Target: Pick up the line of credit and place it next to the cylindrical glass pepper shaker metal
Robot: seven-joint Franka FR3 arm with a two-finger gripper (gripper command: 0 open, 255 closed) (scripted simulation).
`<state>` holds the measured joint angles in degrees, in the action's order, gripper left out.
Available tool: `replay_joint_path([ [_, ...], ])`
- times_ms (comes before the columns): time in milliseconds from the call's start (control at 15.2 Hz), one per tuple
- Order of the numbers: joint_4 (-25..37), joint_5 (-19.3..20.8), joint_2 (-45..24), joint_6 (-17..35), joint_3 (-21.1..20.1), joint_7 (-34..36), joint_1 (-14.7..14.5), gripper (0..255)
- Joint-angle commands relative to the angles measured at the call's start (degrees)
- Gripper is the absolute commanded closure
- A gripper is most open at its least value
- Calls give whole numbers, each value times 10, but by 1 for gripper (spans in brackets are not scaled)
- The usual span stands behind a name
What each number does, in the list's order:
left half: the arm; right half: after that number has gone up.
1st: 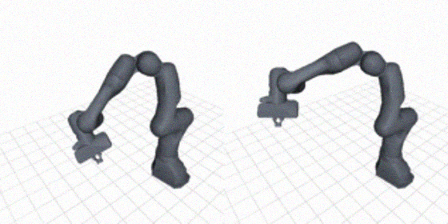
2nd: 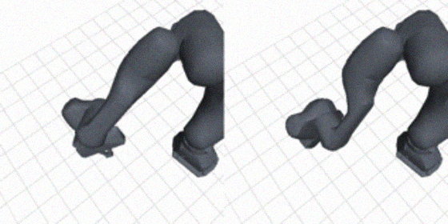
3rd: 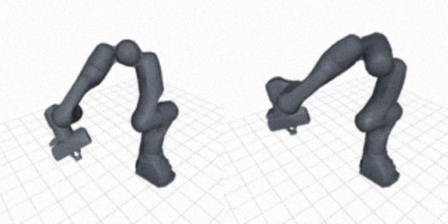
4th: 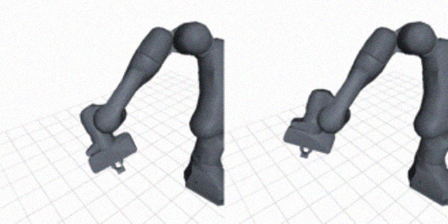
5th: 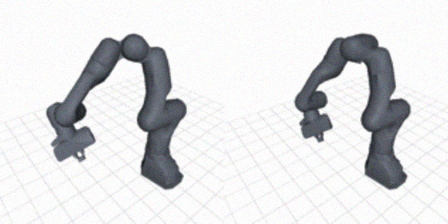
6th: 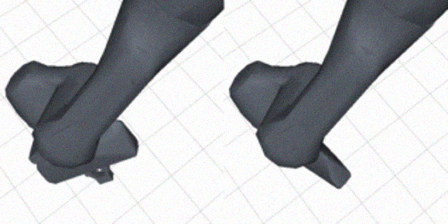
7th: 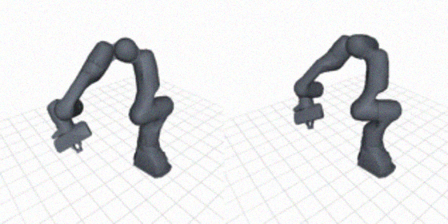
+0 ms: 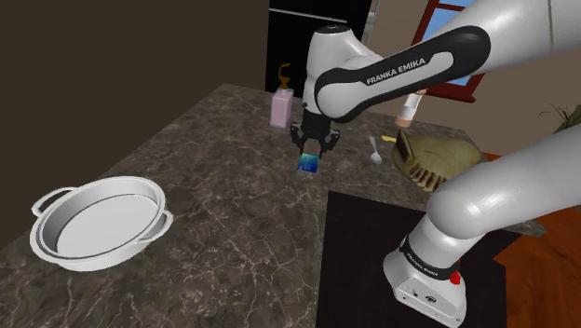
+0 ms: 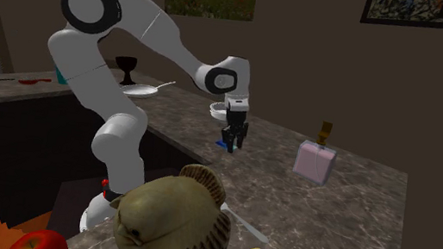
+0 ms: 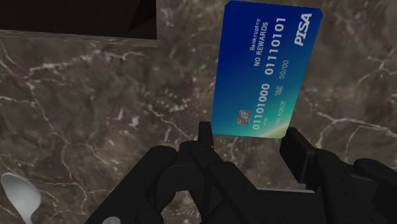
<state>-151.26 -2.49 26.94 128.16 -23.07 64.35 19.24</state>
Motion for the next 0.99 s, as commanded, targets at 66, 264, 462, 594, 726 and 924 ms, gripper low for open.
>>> replay_joint_path([
  [66,15,-2,13,-27,5,-5,-2,255],
  [264,30,-4,24,-54,10,-9,-4,255],
  [462,46,-4,34,-80,14,-14,-4,255],
  [594,58,-5,40,-97,17,-16,-5,255],
  [726,70,-4,45,-114,20,-19,-5,255],
  [924,88,-4,52,-138,24,-22,-5,255],
])
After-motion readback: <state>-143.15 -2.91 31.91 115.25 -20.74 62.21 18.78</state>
